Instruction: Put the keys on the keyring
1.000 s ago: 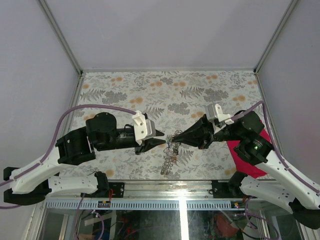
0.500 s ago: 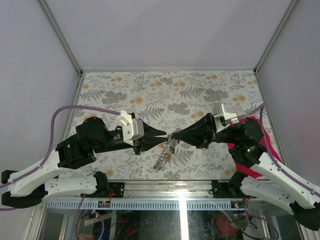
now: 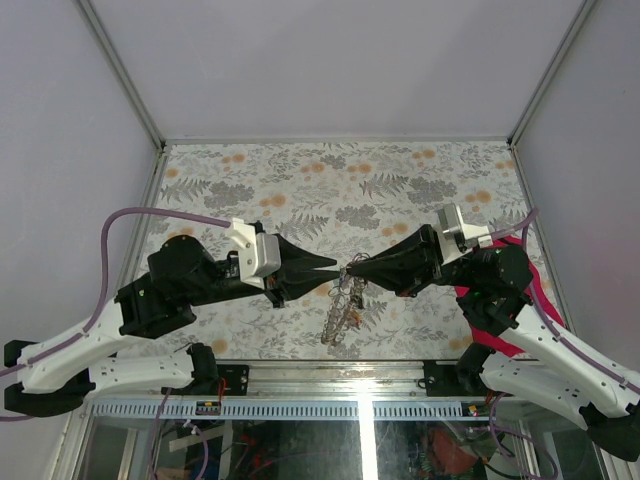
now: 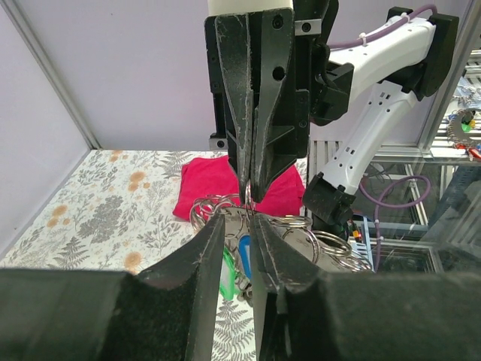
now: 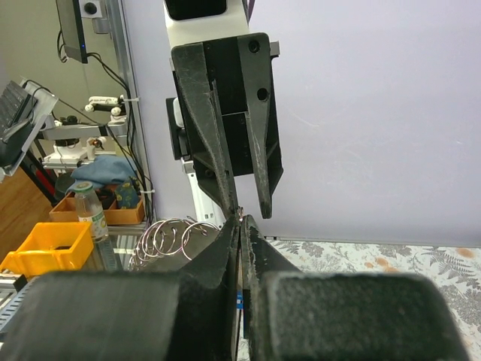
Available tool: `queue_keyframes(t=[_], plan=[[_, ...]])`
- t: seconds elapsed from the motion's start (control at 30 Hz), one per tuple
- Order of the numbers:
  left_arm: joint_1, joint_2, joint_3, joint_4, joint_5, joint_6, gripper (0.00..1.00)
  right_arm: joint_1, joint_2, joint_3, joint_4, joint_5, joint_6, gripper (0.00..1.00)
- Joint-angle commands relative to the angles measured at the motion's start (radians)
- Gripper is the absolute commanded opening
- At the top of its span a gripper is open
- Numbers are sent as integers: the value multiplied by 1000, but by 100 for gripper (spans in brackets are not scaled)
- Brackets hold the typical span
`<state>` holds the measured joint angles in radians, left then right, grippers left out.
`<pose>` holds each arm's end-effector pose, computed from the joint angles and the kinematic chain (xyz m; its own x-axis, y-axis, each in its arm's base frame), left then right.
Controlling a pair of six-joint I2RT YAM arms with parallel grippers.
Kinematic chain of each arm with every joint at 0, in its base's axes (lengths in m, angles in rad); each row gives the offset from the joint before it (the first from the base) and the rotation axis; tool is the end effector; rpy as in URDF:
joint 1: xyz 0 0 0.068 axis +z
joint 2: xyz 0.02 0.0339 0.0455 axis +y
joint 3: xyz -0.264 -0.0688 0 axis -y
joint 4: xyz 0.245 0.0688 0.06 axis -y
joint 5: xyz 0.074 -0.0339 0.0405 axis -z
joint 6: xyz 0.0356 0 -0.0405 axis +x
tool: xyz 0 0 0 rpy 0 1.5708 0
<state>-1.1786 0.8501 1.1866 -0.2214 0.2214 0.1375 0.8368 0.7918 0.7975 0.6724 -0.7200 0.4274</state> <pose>0.0559 -0.1557 0.4619 0.1785 -0.0816 -0.9806 0.9696 0.1842 0.1611 0.0882 0.1328 0.4260 0.0084 0.4746 -0.8802 -0.9952 -0.0818 -0.0536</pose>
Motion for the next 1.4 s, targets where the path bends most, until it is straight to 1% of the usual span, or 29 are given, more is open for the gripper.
queue_keyframes(t=[0.0,0.5,0.93,1.23,1.37], plan=[[-7,4,-12,101,28,-23,20,-3,-13,28,119,10,14,0],[-7,47,-15,128,92,-43,21,-2,-20,21,113,3,9,0],[-6,11,-21,119,43,-31,22,-2,-41,22,79,15,-17,0],[-6,4,-23,122,70,-33,22,-2,-43,17,76,23,-16,0],[-7,13,-23,125,96,-33,25,-2,-45,16,75,28,-17,0]])
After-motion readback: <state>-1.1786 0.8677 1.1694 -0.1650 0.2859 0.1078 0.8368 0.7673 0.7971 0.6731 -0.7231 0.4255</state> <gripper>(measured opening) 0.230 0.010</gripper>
